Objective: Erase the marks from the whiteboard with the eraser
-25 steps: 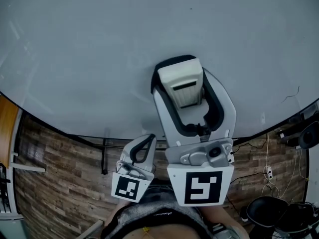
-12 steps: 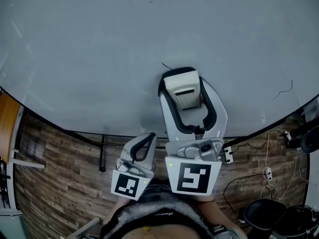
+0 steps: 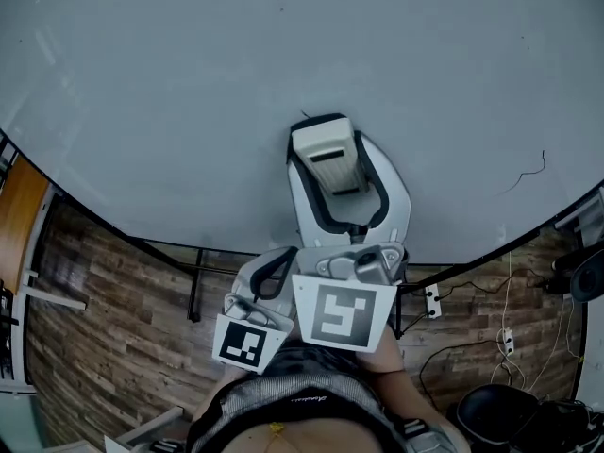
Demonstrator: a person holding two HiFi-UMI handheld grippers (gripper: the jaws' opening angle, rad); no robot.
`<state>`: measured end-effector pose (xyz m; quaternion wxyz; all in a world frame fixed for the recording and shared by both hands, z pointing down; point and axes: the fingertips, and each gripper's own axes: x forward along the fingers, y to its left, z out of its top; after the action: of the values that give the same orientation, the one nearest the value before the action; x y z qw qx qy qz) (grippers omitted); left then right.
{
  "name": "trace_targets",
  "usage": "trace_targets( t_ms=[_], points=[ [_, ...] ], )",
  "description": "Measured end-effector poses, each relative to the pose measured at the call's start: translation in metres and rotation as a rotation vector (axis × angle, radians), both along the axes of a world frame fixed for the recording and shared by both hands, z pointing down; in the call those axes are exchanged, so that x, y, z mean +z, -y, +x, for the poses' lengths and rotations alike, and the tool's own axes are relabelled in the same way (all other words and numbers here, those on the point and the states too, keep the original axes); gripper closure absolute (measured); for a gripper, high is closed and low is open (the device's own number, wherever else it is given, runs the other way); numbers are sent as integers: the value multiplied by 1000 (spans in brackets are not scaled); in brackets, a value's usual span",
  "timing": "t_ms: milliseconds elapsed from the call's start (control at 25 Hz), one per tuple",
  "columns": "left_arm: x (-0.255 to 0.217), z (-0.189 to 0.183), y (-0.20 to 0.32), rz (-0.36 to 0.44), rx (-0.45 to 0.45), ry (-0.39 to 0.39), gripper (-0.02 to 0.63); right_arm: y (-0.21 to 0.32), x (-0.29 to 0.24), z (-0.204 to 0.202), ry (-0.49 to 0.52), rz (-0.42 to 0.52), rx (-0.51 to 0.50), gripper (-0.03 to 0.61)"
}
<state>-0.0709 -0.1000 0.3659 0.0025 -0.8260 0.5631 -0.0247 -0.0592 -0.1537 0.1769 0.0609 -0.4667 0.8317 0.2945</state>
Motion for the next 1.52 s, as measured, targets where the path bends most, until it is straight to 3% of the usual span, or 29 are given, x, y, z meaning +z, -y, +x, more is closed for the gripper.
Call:
trace_targets(
  t_ms=[440,600,1040,1520],
  points=[
    [-22,9,-17,64,9,37,611,-28,-57,-16,-3,123,-56,307],
    [-24,15,-16,77,37,47,611,-28,-64,-18,8,119,-73,307],
    [-17,29,-7,49,39,34,611,-2,-16,-8,-102,-21,-34,308],
    [8,43,-26,-6,-30,-3,611,-1,58,19,-249,-16,49,308]
  ],
)
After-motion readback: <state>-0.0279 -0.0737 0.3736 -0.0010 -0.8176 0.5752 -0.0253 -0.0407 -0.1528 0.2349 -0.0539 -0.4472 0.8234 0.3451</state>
